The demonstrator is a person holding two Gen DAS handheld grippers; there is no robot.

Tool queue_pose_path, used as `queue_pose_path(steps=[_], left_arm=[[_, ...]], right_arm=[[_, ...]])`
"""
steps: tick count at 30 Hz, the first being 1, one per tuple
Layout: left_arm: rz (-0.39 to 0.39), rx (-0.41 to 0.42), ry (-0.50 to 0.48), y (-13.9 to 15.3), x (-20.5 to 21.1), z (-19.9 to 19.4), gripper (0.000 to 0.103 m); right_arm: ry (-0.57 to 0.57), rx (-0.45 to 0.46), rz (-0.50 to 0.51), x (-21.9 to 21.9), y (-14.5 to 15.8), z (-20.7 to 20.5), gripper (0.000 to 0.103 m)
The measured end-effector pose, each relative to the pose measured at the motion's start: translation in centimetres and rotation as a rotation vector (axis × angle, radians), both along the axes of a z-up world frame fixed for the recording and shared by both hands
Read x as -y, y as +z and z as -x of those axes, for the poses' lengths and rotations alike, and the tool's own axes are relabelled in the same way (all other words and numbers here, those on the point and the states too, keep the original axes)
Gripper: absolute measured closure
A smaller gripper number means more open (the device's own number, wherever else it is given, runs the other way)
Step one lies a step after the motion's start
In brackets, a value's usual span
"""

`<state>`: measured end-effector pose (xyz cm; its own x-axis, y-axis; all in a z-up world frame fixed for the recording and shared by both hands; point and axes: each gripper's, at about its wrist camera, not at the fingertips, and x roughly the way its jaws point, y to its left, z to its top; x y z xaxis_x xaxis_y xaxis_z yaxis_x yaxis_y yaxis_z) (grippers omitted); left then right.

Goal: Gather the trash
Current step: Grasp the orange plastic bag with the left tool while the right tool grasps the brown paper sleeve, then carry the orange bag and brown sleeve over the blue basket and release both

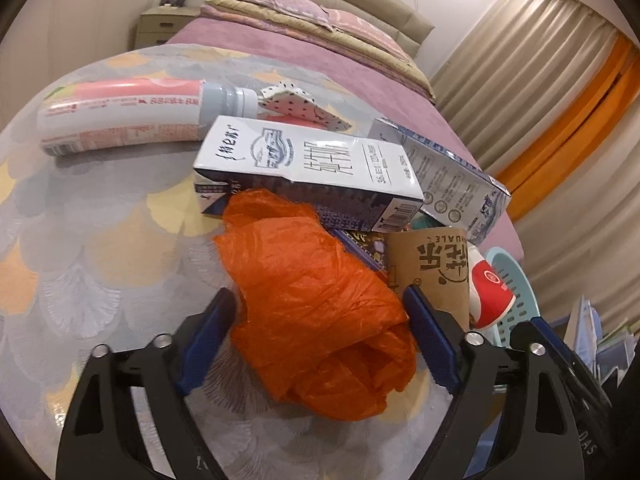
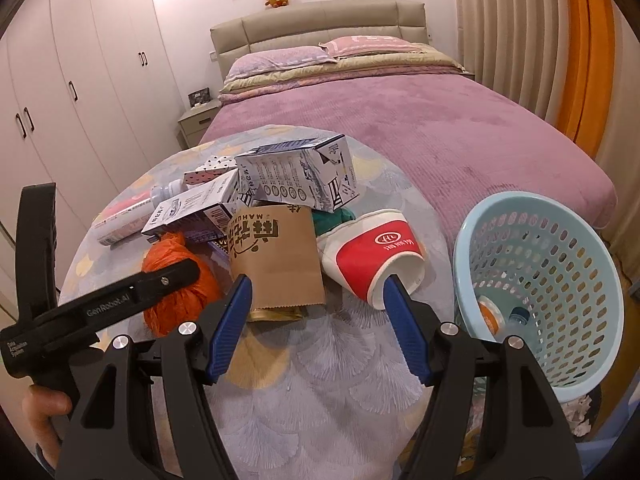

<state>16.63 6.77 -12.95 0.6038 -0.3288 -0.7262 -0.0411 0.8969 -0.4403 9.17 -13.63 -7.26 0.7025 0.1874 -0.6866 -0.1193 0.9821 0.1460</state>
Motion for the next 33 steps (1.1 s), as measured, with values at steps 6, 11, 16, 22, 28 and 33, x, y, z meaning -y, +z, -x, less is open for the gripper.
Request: queue_pose_path(steps=[6,11,16,22,28,33], left_arm=[[0.029,0.007,-0.026,-0.2,-0.6,0.4,0.047],[0.033,0.016,-0.03,-0.1,-1.6,1.0,0.054],[0.014,0.045,-0.027,0.7,-2.5,2.4,0.055],[0.016,0.077,-0.023,2.1,-3.1,3.2,0.055],[0.022,0.087,-0.02,2.6,-3.3,3.4,0.055],[0.023,0.096,-0.025,3.0,-3.1,3.7,0.055]], right_arm=[[0.014,-0.012,0.004,-0.9,-0.7,-1.1,0.038],[0.04,-0.028,0.007,-2.2,-1.5,-2.1,0.038],[0.056,-0.038,0.022,-3.4,-2.0,-2.9,0.038],[0.059,-0.06,0.025,-4.2,-2.9,-3.8,0.038],[0.072,-0.088,0.016,-4.8,-3.7,-4.4,0.043],[0.106,-0.082,0.014,-5.2,-3.5,-3.8,0.068]])
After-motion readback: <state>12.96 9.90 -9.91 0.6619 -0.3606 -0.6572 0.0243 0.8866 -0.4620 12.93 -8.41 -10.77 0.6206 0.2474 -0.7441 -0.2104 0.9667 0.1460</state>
